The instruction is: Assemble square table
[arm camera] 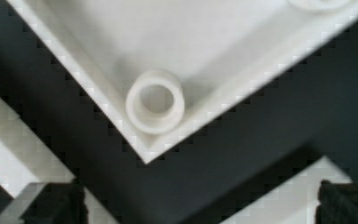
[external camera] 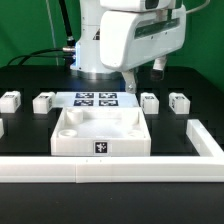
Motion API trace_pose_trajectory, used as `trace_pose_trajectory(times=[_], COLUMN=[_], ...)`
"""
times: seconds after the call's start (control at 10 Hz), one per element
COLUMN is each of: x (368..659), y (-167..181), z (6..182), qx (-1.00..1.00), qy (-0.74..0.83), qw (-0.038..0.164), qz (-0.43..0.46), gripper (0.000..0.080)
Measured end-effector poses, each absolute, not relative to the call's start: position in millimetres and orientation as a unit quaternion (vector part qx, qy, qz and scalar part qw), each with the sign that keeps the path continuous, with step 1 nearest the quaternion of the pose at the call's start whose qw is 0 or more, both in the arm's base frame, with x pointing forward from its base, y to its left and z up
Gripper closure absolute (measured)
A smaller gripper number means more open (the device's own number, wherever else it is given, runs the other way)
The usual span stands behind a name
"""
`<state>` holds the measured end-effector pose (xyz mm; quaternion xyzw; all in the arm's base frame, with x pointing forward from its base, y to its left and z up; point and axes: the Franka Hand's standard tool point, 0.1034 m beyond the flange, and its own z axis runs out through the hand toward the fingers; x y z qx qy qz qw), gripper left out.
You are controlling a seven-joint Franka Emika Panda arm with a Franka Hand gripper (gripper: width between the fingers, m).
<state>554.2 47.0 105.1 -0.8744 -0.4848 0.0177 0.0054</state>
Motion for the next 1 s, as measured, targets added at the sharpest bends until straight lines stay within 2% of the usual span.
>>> trace_pose_trajectory(times=[0.3, 0.8, 1.0], x=[531, 531, 513], y=[27, 18, 11], z=[88.2, 88.4, 80.3], qx=[-0.838, -0.834, -0.801], qy=[-0.546, -0.551, -0.598], qw=[0.015, 0.019, 0.01], qz=[0.024, 0.023, 0.005], gripper=[0.015, 0.015, 0.015])
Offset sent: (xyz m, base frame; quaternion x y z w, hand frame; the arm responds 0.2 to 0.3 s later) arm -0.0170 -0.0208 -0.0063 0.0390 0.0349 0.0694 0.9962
